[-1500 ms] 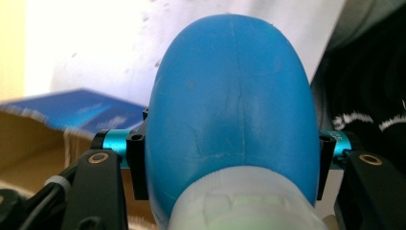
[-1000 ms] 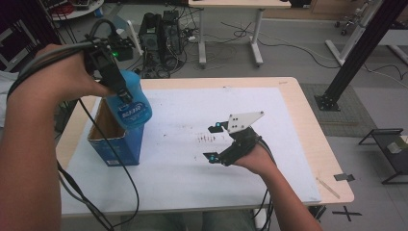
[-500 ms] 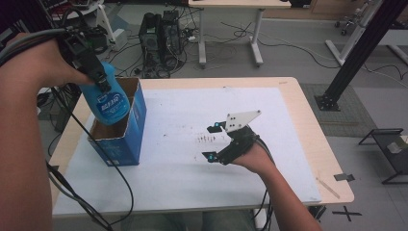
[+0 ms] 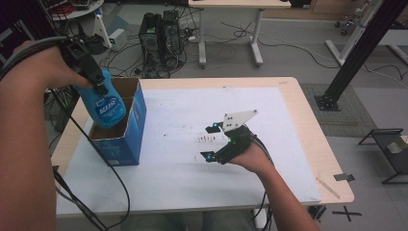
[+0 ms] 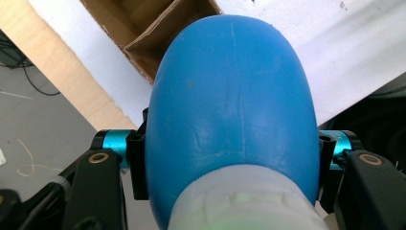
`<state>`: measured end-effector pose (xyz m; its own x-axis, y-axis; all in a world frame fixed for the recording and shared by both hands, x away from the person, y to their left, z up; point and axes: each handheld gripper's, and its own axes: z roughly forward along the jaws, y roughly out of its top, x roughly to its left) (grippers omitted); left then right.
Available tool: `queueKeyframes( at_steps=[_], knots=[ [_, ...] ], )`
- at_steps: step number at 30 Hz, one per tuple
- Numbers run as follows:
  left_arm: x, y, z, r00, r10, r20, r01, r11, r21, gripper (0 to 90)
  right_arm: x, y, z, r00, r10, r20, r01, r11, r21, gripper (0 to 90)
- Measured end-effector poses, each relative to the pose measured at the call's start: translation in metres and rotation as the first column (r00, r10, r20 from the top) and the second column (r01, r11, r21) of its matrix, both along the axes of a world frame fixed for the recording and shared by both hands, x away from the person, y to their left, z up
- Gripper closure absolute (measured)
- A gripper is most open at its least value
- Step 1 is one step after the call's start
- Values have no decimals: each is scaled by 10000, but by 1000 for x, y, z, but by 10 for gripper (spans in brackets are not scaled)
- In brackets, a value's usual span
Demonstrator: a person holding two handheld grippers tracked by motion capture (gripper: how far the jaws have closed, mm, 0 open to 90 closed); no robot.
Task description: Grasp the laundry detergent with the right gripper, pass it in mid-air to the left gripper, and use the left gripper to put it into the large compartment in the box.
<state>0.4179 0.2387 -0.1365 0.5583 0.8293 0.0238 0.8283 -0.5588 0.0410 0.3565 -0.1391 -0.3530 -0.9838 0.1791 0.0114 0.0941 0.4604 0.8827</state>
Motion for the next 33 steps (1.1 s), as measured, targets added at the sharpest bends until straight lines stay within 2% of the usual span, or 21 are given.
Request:
queueKeyframes(
  at_steps=[2,4,5,6,7,8,9,11,15,16,17,20,24,25,26,33],
  knots=[
    [3,1,-5,9999,-72,-127,73,9999,141,386,0,0,0,10000,0,-12,0,10000,-47,128],
    [6,2,-13,9998,116,-155,-114,9999,118,386,1,1,-1,10000,28,40,-28,10000,-37,128],
    [8,4,-15,9995,-69,-324,77,9996,254,386,0,1,-1,10000,18,-12,-18,10000,-50,128],
    [9,5,-21,9996,112,-246,-109,9999,123,386,0,1,-1,10000,15,-33,-15,9999,-112,128],
    [10,7,-22,9994,-102,-319,111,9996,270,386,0,1,-1,10000,3,-48,-3,10000,-98,128],
    [11,8,-28,9991,74,-412,-70,9999,100,386,0,1,-1,10000,52,9,-52,9999,-99,128],
    [12,9,-30,9991,-127,-398,135,9997,223,386,1,1,-2,10000,58,10,-58,9999,-113,128],
    [13,8,-39,9992,20,-408,-17,10000,93,386,0,1,-2,10000,22,-30,-23,9998,-204,128],
    [16,10,-58,9980,-111,-618,110,9999,-19,386,0,3,-3,9999,47,97,-46,9999,-130,128],
    [18,11,-62,9967,-239,-774,239,9997,-6,386,0,3,-3,10000,91,-9,-92,9996,-249,128],
    [18,10,-66,9975,-251,-668,255,9997,41,386,0,3,-3,10000,98,19,-97,9997,-233,128],
    [19,9,-78,9975,-211,-680,206,9998,-85,386,-1,4,-4,10000,86,-21,-87,9997,-243,128],
    [22,9,-90,9956,-487,-800,484,9988,-68,385,-1,4,-4,10000,63,-30,-64,9997,-235,128],
    [23,10,-92,9929,-732,-935,736,9973,16,385,-1,4,-4,10000,55,-23,-55,9997,-227,128],
    [24,10,-95,9922,-792,-966,801,9968,50,386,0,4,-4,9999,71,100,-70,9998,-176,128],
    [28,11,-116,9887,-1099,-1016,1110,9938,59,385,-1,3,-5,10000,23,2,-23,9999,-165,128]
  ],
)
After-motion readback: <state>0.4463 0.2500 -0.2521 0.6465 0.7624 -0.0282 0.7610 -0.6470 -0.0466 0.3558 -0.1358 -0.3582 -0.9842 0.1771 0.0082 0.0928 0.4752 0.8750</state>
